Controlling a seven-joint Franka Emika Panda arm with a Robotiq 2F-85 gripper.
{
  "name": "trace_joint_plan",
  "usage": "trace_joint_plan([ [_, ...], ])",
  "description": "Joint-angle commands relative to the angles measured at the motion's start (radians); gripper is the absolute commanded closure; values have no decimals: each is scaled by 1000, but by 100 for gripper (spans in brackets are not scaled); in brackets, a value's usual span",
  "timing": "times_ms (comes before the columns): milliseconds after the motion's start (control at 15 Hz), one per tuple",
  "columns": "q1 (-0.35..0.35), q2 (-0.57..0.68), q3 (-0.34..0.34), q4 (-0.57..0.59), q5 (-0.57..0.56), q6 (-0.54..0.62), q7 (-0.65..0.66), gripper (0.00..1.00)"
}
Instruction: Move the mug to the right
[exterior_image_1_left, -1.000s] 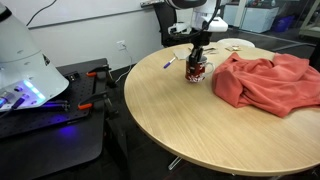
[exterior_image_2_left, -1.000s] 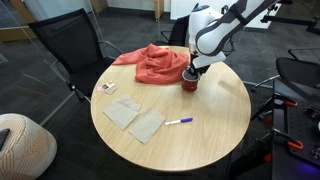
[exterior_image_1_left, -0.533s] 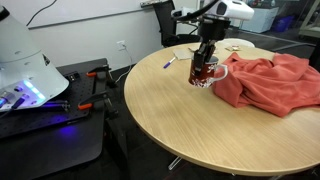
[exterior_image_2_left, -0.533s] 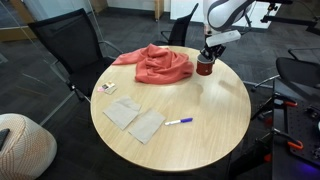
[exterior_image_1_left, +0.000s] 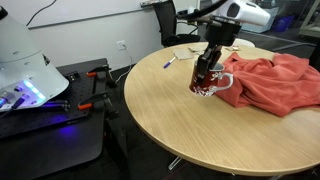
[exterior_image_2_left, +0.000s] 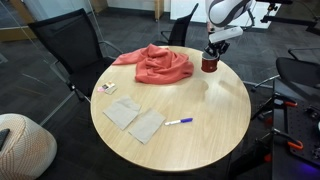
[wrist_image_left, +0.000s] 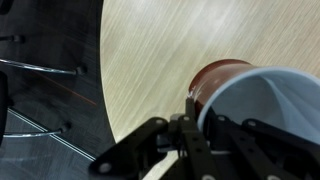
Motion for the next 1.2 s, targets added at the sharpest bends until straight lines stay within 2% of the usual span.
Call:
trace_joint_plan([
  [0, -16, 51, 4, 59, -7, -4, 0, 98],
  [400, -21, 118, -2, 86, 1, 88, 2, 98],
  [667, -27, 142, -5, 64, 7, 163, -8, 98],
  [1000, -32, 169, -9, 62, 10, 197, -11, 98],
  [1067, -32, 168, -10, 63, 9, 198, -11, 90],
  [1133, -29, 160, -12, 55, 7, 200, -11, 65],
])
